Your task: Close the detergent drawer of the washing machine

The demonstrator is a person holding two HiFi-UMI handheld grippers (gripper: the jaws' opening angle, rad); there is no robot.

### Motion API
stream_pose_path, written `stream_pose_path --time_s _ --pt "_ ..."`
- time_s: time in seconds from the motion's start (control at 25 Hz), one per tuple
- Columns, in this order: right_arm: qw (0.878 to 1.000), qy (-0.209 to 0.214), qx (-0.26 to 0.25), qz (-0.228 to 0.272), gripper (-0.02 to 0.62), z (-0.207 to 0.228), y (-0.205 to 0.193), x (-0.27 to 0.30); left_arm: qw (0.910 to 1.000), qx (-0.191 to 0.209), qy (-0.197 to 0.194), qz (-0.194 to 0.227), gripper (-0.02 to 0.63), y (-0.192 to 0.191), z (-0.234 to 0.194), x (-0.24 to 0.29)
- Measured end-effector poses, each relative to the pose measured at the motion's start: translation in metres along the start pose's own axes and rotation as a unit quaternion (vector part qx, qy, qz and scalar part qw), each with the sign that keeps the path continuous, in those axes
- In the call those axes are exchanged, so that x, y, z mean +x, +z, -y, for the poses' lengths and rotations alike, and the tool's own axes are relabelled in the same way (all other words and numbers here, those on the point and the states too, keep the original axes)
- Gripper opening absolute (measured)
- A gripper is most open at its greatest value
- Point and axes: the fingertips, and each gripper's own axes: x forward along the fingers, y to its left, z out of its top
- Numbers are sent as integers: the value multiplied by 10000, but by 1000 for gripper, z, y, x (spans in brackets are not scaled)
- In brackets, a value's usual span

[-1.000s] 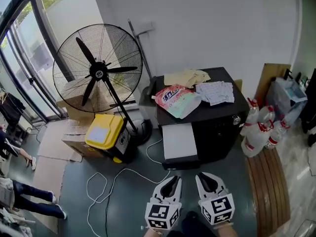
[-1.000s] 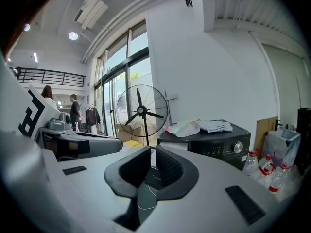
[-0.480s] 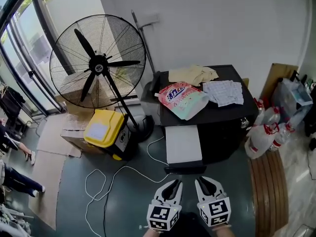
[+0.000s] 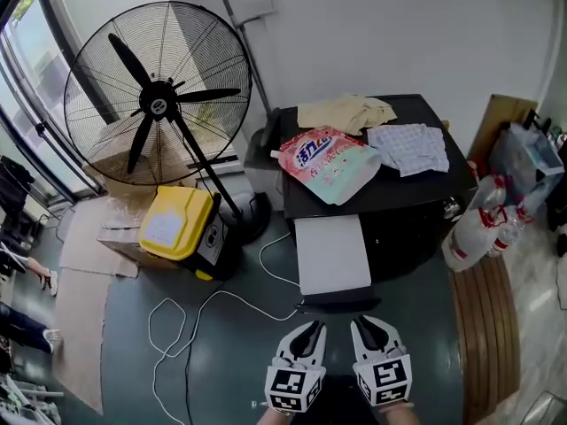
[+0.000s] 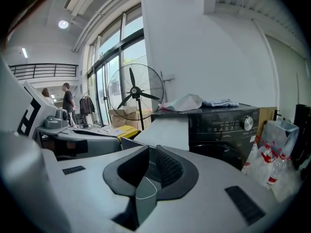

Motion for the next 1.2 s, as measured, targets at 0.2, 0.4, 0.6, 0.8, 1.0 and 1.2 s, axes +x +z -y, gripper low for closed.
stream_pose_path --time_s 0.2,0.4,0.6,0.8,1.0,1.2 --pt "10000 -52 35 -74 64 5 -15 16 10000 16 -26 -47 55 -18 -7 14" --pt "9998 -109 107 -153 64 10 -27 27 10000 -40 3 -26 55 -25 -14 26" --pt "9996 -148 158 -153 64 16 -31 32 10000 -68 66 14 55 -25 -20 33" --pt "9994 -206 249 -152 64 23 -32 36 9999 -23 141 35 55 -21 -24 39" --pt "9993 -243 247 -136 61 25 -32 37 9998 51 198 19 40 -23 -25 40" --pt "9993 -250 248 -104 49 28 -32 38 9996 80 269 19 34 -25 -24 43"
